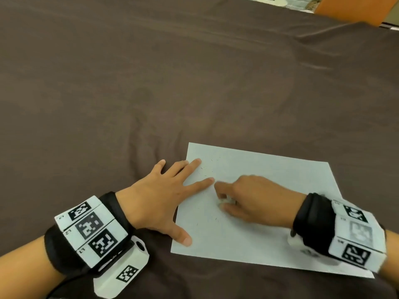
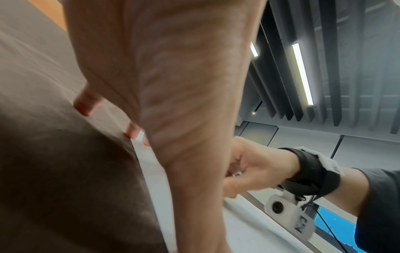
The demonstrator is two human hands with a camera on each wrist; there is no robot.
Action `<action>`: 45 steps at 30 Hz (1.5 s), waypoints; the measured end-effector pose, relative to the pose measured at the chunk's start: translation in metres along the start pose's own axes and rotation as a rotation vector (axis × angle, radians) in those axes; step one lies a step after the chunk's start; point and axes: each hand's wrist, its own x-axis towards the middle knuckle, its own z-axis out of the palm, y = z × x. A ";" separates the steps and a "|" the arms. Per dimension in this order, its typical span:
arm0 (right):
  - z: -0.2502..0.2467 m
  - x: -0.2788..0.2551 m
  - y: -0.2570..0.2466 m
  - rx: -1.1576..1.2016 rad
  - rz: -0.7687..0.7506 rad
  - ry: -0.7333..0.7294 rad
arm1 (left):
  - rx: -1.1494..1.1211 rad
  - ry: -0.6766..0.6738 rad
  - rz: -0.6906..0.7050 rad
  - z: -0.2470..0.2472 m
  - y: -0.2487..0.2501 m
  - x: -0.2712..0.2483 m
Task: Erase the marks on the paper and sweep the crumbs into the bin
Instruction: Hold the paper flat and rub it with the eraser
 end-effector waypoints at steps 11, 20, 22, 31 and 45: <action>0.003 0.002 0.004 0.010 0.014 0.042 | -0.002 -0.006 -0.005 0.001 0.000 0.000; 0.005 -0.002 -0.001 0.007 0.002 0.007 | -0.006 -0.013 -0.005 0.000 0.000 0.001; 0.014 -0.003 -0.015 0.005 -0.090 -0.024 | -0.004 -0.019 -0.009 0.000 0.000 0.001; 0.018 0.001 -0.042 0.035 -0.183 -0.049 | 0.018 -0.038 -0.005 0.000 0.000 0.001; 0.007 0.003 -0.028 0.050 -0.105 -0.023 | 0.011 -0.044 -0.008 0.002 0.001 0.002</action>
